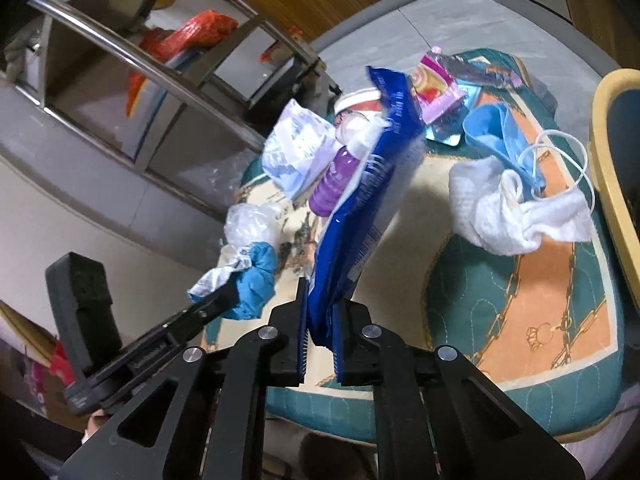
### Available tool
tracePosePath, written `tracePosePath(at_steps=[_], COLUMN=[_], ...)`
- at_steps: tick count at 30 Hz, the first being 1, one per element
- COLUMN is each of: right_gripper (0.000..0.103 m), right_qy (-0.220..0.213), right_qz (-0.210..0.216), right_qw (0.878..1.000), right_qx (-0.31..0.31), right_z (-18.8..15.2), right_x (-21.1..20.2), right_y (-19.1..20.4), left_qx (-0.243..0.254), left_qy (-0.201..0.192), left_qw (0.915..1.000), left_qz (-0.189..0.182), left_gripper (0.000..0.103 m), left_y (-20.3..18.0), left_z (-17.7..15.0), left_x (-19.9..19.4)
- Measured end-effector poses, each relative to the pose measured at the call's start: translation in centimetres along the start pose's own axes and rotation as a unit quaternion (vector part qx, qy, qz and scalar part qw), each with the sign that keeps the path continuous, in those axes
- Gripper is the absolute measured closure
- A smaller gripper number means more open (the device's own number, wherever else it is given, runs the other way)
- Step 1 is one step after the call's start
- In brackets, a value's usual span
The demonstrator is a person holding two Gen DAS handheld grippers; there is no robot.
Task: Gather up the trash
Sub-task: 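Grasp the blue wet-wipe pack with the right tool while the left holds the wrapper, then carry the wrapper and wet-wipe pack over the bin with both tools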
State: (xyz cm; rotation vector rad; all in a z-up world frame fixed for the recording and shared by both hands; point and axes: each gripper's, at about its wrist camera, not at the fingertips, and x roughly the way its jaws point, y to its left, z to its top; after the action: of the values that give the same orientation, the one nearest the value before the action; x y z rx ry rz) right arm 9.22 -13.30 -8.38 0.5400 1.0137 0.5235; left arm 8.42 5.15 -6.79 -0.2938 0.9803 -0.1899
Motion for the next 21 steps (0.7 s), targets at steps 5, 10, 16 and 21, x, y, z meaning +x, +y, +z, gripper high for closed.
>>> tracePosePath(at_steps=[5, 10, 16, 21], right_gripper=[0.093, 0.094, 0.094, 0.094], right_qy=[-0.012, -0.037, -0.054, -0.062], right_qz=[-0.002, 0.0, 0.002, 0.001], right_qw=[1.0, 0.999, 0.998, 0.998], right_qx=[0.003, 0.001, -0.007, 0.004], right_z=[0.0, 0.1, 0.4, 0.8], right_x=[-0.9, -2.6, -3.6, -4.1], right_y=[-0.4, -0.5, -0.4, -0.9], left_qx=[-0.005, -0.007, -0.001, 0.0], left_qy=[-0.001, -0.002, -0.004, -0.008], left_qw=[1.0, 1.0, 1.0, 0.9999], left_qz=[0.0, -0.003, -0.007, -0.008], left_gripper=[0.092, 0.092, 0.092, 0.092], left_y=[0.3, 0.2, -0.2, -0.3], left_z=[0.0, 0.1, 0.1, 0.1], left_x=[0.0, 0.0, 0.0, -0.1])
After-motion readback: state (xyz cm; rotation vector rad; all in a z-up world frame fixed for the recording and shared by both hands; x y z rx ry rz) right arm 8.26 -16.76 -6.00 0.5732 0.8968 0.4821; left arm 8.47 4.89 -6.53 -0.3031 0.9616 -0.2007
